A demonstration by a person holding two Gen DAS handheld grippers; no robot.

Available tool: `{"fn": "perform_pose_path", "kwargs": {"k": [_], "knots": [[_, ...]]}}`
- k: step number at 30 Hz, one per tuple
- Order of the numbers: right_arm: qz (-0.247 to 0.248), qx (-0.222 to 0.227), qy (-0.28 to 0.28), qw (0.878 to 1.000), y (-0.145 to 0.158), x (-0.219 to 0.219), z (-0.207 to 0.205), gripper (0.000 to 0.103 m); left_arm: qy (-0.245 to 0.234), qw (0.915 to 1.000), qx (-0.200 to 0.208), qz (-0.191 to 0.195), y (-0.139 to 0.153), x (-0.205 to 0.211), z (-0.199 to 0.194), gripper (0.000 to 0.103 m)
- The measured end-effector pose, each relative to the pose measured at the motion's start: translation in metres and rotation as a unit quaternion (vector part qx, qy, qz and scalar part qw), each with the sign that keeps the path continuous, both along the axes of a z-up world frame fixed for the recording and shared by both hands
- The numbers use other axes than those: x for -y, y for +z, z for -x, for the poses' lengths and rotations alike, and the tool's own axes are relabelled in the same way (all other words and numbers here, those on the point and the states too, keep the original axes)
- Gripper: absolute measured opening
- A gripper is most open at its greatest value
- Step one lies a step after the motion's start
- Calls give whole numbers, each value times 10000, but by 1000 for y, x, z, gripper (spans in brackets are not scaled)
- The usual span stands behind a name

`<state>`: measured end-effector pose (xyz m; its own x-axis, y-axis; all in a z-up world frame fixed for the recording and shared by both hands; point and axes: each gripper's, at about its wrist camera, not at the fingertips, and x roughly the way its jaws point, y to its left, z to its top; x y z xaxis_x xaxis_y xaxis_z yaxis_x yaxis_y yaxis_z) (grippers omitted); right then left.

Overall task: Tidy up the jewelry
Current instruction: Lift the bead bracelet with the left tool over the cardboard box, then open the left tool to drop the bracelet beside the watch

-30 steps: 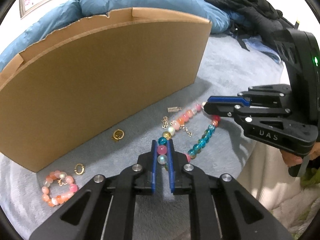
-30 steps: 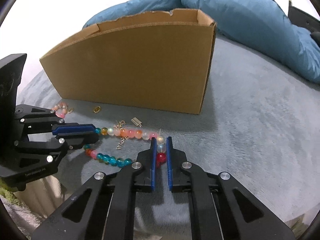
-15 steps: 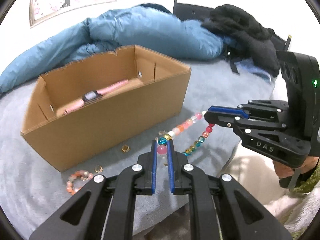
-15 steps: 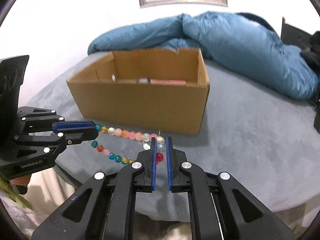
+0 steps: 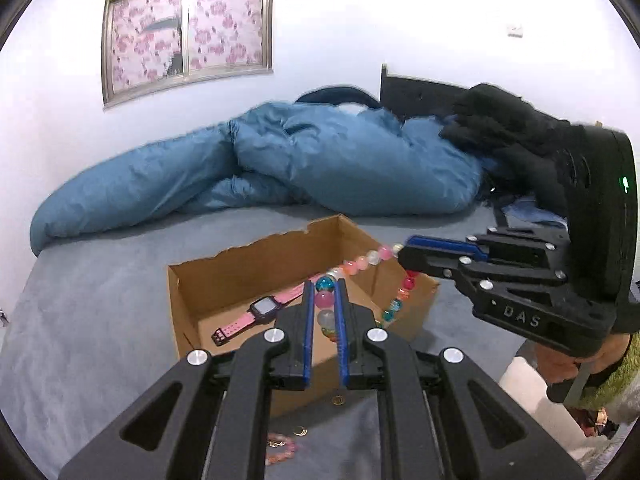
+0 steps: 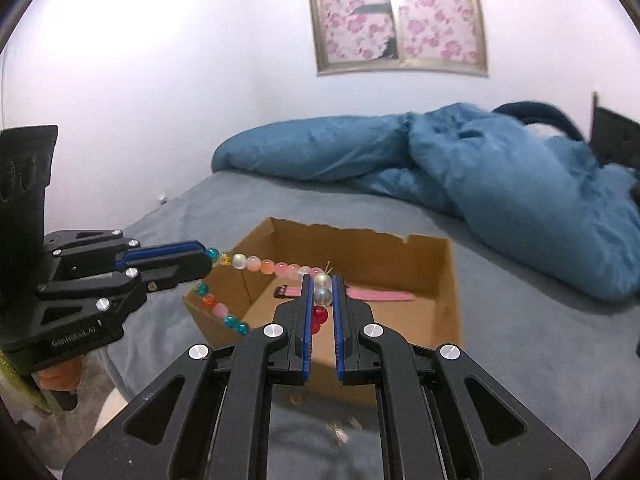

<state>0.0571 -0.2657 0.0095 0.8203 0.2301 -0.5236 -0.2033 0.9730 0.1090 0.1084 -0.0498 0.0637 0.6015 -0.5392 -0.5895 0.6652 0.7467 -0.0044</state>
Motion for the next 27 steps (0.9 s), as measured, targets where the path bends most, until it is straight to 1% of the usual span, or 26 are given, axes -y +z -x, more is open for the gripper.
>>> {"fn": "perform_pose_path", "kwargs": {"k": [3,4,6,7,10,12,14,17,20,22,24,27], "knots": [[-133,-450,181,9987,-9,-7,-35,7,127,9994,-232,-245,-12,-1,-31,9],[-167,-705,223,9971,-15,-10,-51,7,183,9988,-320,-330,-18,-2,-40,9],[-162,-1064,270,9938,-28,-18,-71,7,306,9967,-518,-545,-31,-2,-60,9],[-181,-1310,316,9907,-37,-22,-85,7,381,9948,-649,-680,-40,-3,-71,9],[-280,-1804,438,9822,-55,-33,-104,7,447,9898,-952,-962,-63,-6,-93,9],[-236,-2166,506,9747,-71,-42,-118,7,419,9866,-1025,-1195,-75,-5,-101,9],[-115,-2413,549,9688,-84,-50,-124,7,377,9833,-1064,-1428,-86,-2,-108,9],[19,-2636,663,9624,-97,-61,-131,7,325,9805,-1088,-1605,-96,-2,-115,9],[46,-2824,724,9565,-105,-66,-134,7,304,9778,-1112,-1747,-104,-2,-119,10],[88,-2888,743,9545,-108,-68,-137,8,284,9762,-1116,-1836,-108,-2,-120,10],[77,-2962,725,9523,-113,-69,-138,11,316,9755,-1050,-1906,-110,-3,-120,10],[48,-2983,671,9521,-115,-68,-137,11,345,9759,-1020,-1898,-110,-4,-120,10]]}}
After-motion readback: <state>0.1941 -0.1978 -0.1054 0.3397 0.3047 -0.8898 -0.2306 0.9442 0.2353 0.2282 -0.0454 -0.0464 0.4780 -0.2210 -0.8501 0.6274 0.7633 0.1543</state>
